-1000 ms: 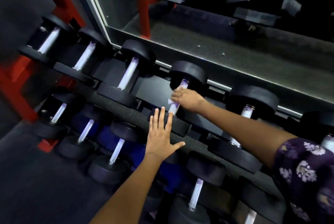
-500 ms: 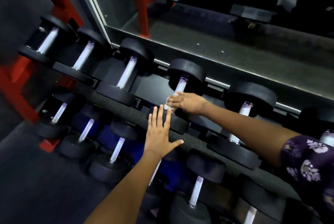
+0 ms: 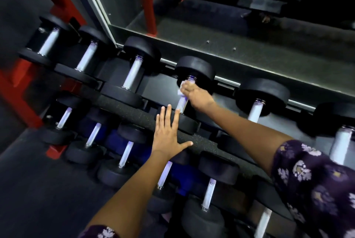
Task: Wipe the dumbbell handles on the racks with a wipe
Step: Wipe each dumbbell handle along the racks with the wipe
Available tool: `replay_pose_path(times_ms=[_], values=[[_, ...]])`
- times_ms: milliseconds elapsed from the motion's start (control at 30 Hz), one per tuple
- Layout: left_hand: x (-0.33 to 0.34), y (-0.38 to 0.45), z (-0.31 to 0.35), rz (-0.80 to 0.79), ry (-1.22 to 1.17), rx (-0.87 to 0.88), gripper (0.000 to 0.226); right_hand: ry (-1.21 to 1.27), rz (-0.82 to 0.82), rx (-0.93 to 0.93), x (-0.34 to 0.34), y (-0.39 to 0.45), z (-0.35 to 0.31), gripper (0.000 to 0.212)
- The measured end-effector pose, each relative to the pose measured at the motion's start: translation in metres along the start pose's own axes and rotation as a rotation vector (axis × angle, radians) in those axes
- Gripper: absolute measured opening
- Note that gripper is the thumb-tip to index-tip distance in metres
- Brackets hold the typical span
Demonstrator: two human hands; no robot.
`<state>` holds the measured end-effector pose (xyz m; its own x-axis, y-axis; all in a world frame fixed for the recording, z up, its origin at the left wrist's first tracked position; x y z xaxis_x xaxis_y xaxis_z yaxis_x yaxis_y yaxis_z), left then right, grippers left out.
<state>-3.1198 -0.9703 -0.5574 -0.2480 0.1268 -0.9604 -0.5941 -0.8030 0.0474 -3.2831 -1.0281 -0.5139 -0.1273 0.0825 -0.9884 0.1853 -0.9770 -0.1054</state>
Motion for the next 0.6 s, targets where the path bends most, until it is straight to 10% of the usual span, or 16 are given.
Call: replay_pose_path(times_ms=[133, 600], values=[[-0.003, 0.0, 0.001, -0.021, -0.036, -0.007, 0.132, 0.062, -0.044, -0.256, 0.007, -0.018, -0.02, 0.047], [-0.026, 0.0, 0.011, -0.235, -0.028, -0.096, 0.118, 0.4, -0.069, 0.129, -0.004, -0.019, -0.015, 0.024]])
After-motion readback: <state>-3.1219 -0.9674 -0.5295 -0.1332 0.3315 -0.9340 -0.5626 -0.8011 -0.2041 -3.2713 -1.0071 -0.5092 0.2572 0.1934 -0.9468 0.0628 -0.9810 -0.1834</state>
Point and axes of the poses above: each hand's wrist, its own y-axis towards the middle knuckle, its own x-axis out of the palm, z = x × y, the point moved 3 cm from there along y, towards the middle knuckle, and after that the axes turned 9 degrees about -y, right-handed, at the moved point
